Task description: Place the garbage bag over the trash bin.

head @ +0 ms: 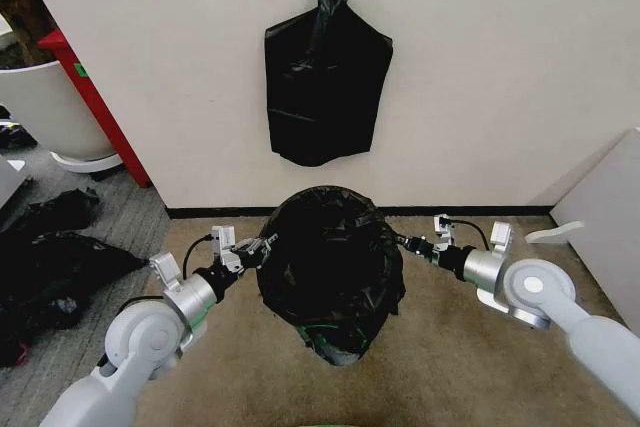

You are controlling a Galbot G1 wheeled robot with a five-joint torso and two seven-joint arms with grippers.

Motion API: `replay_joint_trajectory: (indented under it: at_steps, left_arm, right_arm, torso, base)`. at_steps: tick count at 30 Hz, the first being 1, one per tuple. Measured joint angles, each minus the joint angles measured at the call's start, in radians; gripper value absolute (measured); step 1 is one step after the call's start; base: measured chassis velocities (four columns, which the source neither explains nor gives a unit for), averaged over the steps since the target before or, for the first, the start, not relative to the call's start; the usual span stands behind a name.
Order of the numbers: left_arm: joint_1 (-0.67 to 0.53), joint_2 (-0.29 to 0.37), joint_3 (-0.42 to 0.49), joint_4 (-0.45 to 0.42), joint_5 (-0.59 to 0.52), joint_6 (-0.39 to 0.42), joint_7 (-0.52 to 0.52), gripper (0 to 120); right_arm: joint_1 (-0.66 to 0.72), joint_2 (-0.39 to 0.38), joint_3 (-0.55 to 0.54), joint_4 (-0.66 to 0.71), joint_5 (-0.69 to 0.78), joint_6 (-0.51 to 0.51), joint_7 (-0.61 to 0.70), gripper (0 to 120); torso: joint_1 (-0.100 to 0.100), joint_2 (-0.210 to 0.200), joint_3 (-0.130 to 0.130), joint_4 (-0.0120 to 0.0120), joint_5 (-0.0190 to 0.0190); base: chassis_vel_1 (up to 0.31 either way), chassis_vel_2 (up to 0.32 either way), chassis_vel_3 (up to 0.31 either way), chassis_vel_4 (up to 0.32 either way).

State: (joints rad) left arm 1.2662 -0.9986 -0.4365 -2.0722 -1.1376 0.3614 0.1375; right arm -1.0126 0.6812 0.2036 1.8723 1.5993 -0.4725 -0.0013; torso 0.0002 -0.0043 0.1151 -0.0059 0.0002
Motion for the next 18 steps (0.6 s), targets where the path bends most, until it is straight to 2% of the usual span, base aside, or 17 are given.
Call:
replay_joint_trajectory:
  at_steps: [2, 6, 8, 12, 14, 16, 18]
  left_arm:
    - [-0.002, -0.001, 0.000, 0.002, -0.005, 0.002, -0.004, 3]
    - [-0.024, -0.009, 0.002, 0.021, -0.044, 0.028, -0.074, 3]
    - [-0.026, -0.010, 0.003, 0.022, -0.048, 0.033, -0.083, 3]
    - [-0.035, -0.013, 0.005, 0.027, -0.069, 0.065, -0.132, 3]
    - [-0.038, -0.013, 0.005, 0.027, -0.085, 0.079, -0.164, 3]
    - [-0.039, -0.013, 0.006, 0.027, -0.087, 0.082, -0.172, 3]
    - [-0.048, -0.015, 0.008, 0.029, -0.099, 0.098, -0.221, 3]
  right_arm:
    - [-0.005, -0.001, 0.005, 0.002, -0.007, 0.003, -0.001, 13]
    - [-0.028, -0.012, 0.047, 0.029, -0.024, 0.013, -0.016, 33]
    - [-0.030, -0.013, 0.052, 0.031, -0.026, 0.015, -0.016, 36]
    - [-0.037, -0.016, 0.088, 0.039, -0.035, 0.021, -0.016, 51]
    - [-0.050, -0.019, 0.117, 0.045, -0.038, 0.024, -0.026, 63]
    - [-0.053, -0.019, 0.124, 0.046, -0.041, 0.026, -0.029, 65]
    - [-0.071, -0.023, 0.155, 0.048, -0.057, 0.041, -0.048, 74]
  torso:
    - [0.000, 0.000, 0.000, 0.0000, 0.0000]
    - [0.000, 0.000, 0.000, -0.0001, -0.0002]
    - [0.000, 0.000, 0.000, -0.0001, -0.0001]
    - [0.000, 0.000, 0.000, -0.0002, -0.0001]
    - [0.000, 0.000, 0.000, 0.0000, -0.0001]
    - [0.000, 0.000, 0.000, 0.0000, -0.0001]
    - [0.000, 0.000, 0.000, 0.0000, 0.0000]
  base:
    - [0.000, 0.000, 0.000, 0.000]
    - [0.000, 0.000, 0.000, 0.000]
    - [0.000, 0.000, 0.000, 0.000]
    - [0.000, 0.000, 0.000, 0.000]
    - [0.000, 0.000, 0.000, 0.000]
    - [0.000, 0.000, 0.000, 0.000]
    - [0.000, 0.000, 0.000, 0.000]
